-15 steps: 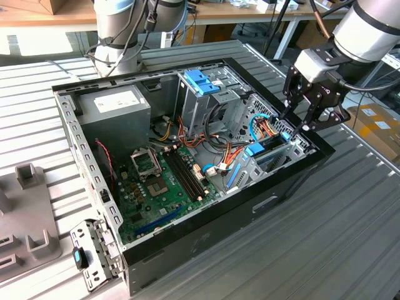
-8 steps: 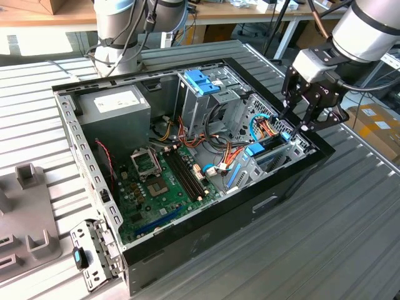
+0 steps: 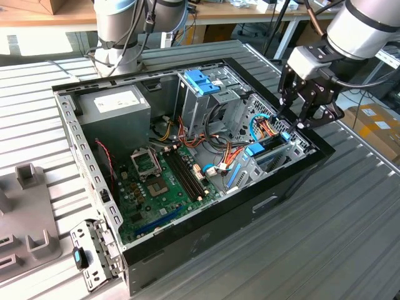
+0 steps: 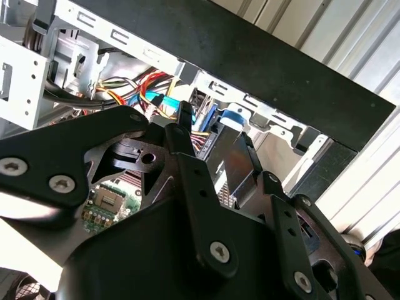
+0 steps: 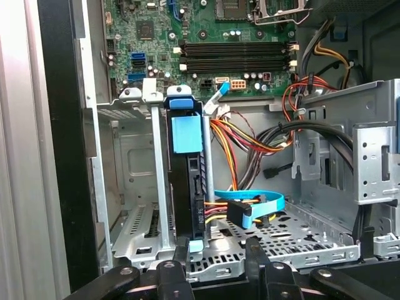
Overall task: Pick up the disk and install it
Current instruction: 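Insert the second disk wire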
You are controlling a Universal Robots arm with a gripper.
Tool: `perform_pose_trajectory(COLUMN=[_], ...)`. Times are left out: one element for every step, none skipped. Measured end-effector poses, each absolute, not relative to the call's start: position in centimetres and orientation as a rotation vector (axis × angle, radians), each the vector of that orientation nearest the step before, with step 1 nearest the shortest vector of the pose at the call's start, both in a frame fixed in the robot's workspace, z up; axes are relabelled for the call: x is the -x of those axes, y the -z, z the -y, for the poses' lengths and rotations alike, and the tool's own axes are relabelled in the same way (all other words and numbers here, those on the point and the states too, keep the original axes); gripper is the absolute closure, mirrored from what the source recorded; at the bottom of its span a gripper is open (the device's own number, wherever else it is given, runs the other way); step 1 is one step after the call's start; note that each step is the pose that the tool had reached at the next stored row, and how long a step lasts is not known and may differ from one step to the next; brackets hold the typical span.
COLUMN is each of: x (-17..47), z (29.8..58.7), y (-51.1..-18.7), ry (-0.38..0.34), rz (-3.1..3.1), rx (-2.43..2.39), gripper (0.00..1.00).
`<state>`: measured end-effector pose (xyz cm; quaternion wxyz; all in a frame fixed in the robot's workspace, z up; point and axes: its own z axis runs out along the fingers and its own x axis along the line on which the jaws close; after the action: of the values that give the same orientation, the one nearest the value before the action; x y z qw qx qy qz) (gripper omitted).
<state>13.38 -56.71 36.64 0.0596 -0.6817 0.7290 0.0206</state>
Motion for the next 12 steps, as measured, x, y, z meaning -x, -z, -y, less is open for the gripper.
perform_pose_trajectory(x=[-13.4,-13.4,-13.4,-13.3,-13.3,-13.3,-13.1,-12.8,-12.7,-12.6,-12.4,-11.9], z=[56.7,56.7,56.7,56.6,56.6,56.6,56.5,56.5,56.5,56.5,56.5,56.4], y=[-36.7,-36.7,-36.8,-36.8,-36.8,-36.8,-36.8,-36.8,-36.9,-36.9,-36.9,-37.0], ry=[-0.063,-0.062,-0.063,-0.062,-0.062,-0.062,-0.062,-0.062,-0.062,-0.062,-0.062,-0.062], rz=[-2.207,-2.207,-2.207,-2.207,-2.207,-2.207,-2.207,-2.207,-2.207,-2.207,-2.207,-2.207], rx=[2.064,2.064,2.064,2.064,2.064,2.064,2.064,2.064,2.064,2.064,2.064,2.064], gripper=[0.52,0.52,0.52,0.52,0.52,0.52,0.52,0.52,0.52,0.52,0.52,0.52])
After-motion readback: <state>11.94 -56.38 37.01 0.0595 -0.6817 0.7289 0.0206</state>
